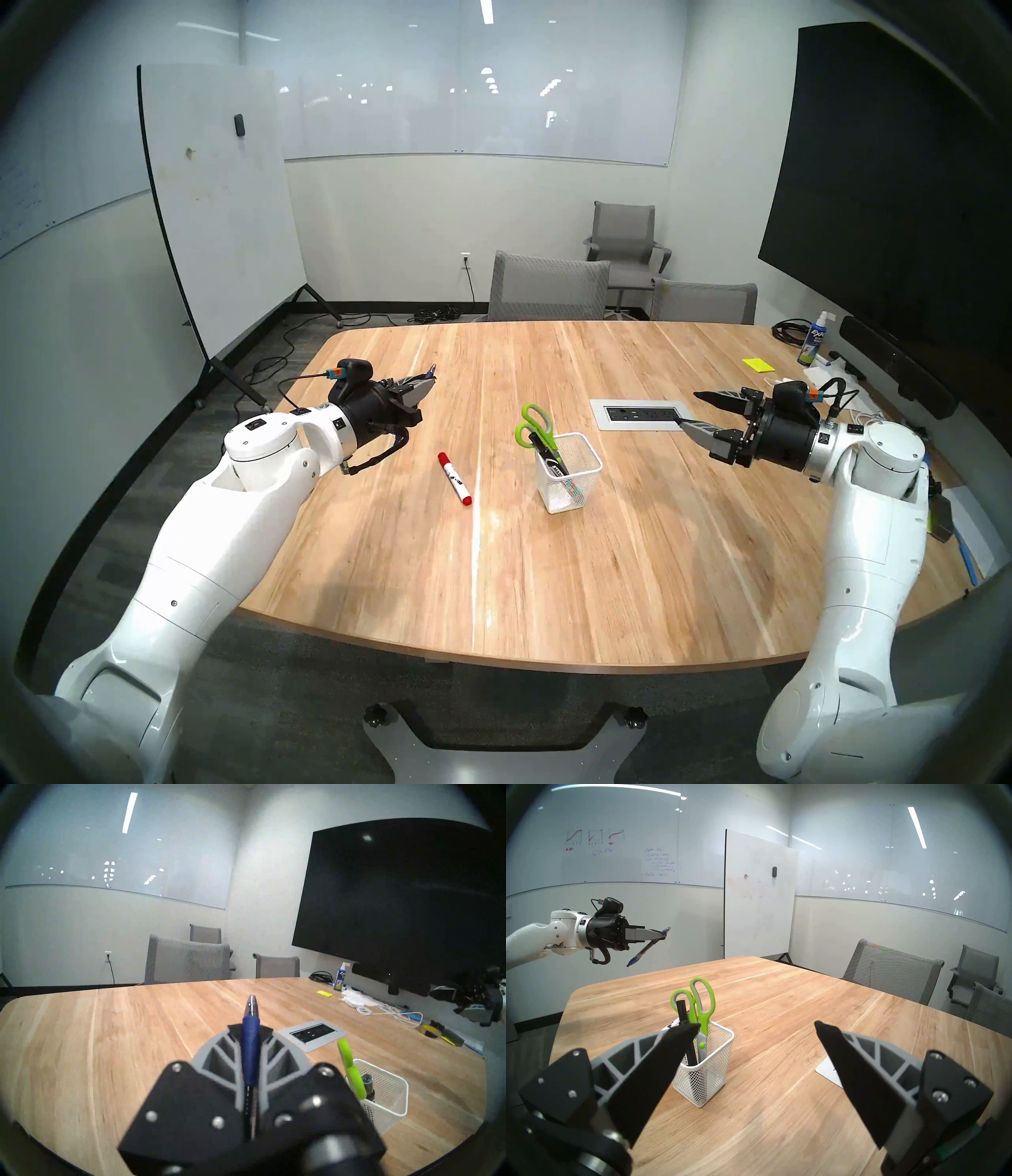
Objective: Place the pen, the marker, and the scissors into the pen holder
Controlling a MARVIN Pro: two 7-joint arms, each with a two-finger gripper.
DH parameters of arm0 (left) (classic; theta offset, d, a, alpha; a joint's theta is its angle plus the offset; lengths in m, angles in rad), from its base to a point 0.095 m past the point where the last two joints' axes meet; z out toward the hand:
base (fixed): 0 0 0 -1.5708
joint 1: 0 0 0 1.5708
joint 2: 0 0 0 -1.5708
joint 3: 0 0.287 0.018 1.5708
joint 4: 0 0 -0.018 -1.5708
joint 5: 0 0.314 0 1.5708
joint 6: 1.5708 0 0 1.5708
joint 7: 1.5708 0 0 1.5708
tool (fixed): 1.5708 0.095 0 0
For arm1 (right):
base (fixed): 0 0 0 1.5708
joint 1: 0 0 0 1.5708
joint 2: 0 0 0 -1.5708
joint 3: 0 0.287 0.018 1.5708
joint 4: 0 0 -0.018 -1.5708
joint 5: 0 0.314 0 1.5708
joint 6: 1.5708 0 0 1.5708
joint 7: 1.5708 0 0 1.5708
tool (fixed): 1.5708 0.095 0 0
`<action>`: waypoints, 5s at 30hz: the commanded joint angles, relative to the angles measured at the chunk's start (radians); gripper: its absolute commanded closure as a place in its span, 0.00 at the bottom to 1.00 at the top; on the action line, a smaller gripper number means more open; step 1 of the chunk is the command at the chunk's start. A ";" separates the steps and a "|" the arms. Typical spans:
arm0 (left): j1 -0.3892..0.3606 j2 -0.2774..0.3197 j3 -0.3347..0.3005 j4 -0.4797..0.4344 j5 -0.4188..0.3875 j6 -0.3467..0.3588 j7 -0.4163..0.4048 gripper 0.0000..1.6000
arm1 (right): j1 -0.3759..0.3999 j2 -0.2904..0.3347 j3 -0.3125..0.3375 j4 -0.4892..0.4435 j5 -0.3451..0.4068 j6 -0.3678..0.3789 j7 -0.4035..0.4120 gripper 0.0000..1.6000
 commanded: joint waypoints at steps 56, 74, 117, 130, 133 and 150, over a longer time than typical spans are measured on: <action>-0.046 -0.198 0.113 0.068 -0.047 -0.201 -0.064 1.00 | 0.015 0.002 -0.002 -0.017 0.007 0.000 -0.001 0.00; -0.063 -0.186 0.075 -0.014 -0.032 -0.187 0.004 1.00 | 0.015 0.002 -0.002 -0.017 0.007 0.000 -0.001 0.00; -0.074 -0.288 0.174 -0.042 -0.025 -0.203 0.057 1.00 | 0.015 0.002 -0.002 -0.017 0.007 0.000 -0.001 0.00; -0.067 -0.321 0.204 -0.020 -0.036 -0.255 0.041 1.00 | 0.015 0.002 -0.002 -0.017 0.007 0.000 -0.001 0.00; -0.063 -0.328 0.215 -0.016 -0.035 -0.265 0.038 1.00 | 0.015 0.002 -0.002 -0.017 0.007 0.000 -0.001 0.00; -0.038 -0.338 0.267 0.020 -0.037 -0.328 0.003 1.00 | 0.015 0.002 -0.002 -0.018 0.007 0.000 -0.001 0.00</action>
